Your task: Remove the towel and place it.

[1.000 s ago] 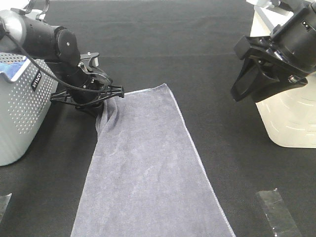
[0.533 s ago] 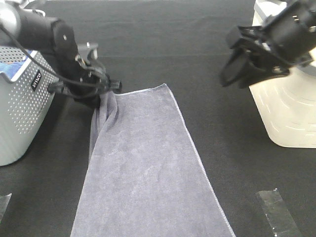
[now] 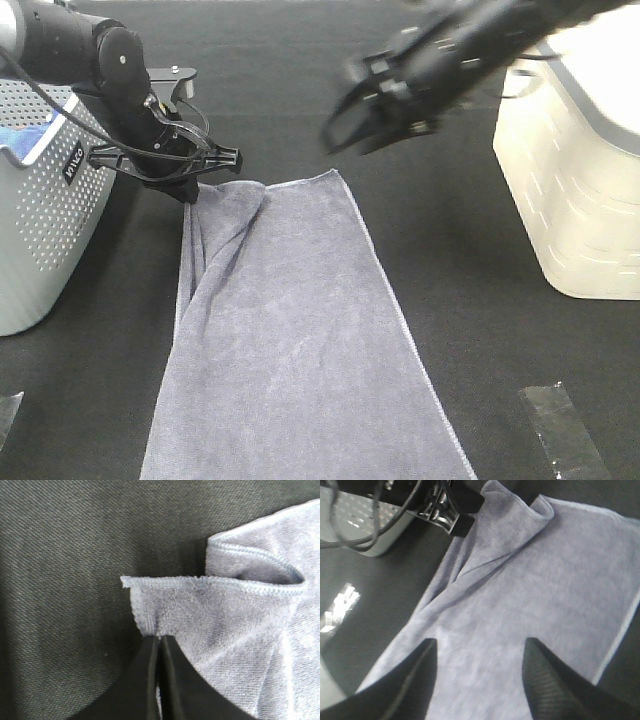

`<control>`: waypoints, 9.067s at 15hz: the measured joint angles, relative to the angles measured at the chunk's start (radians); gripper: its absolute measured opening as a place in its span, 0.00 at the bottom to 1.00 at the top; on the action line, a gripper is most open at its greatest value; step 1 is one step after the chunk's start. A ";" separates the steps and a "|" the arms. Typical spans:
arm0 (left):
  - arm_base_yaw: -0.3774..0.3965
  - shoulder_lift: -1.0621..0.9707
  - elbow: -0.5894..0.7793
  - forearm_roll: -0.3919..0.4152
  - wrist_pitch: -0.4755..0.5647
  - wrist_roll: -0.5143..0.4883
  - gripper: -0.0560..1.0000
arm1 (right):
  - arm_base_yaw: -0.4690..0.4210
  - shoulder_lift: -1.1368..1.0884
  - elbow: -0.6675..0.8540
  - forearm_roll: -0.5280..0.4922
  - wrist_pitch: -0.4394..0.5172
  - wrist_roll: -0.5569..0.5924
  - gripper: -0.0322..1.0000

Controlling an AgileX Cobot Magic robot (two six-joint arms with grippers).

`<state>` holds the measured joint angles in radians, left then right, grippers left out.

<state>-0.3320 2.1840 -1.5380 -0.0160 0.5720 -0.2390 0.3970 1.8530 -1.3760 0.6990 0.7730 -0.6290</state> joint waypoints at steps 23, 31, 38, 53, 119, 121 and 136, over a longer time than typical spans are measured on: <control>0.000 0.000 0.000 0.007 0.016 0.000 0.05 | 0.008 0.626 -0.579 -0.518 -0.111 0.420 0.53; 0.000 0.000 0.000 0.007 0.015 0.000 0.05 | 0.008 0.642 -0.584 -0.473 -0.131 0.378 0.49; 0.000 0.000 0.000 0.007 0.015 0.000 0.05 | 0.008 0.642 -0.588 -0.477 -0.127 0.376 0.03; 0.000 0.003 0.000 0.145 -0.522 0.015 0.05 | -0.097 0.463 -0.621 -0.877 -0.064 0.672 0.03; 0.044 -0.496 -0.250 0.009 0.605 0.160 0.83 | -0.125 -0.155 -0.542 -0.824 0.434 0.665 0.84; 0.044 -0.611 -0.177 -0.014 0.629 0.168 0.83 | -0.125 -0.290 -0.367 -0.796 0.437 0.664 0.84; 0.044 -2.100 0.973 -0.049 0.655 0.254 0.83 | -0.125 -1.629 0.813 -0.655 0.447 0.590 0.84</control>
<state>-0.2880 0.0840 -0.5650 -0.0650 1.2270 0.0150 0.2720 0.2240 -0.5630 0.0440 1.2200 -0.0390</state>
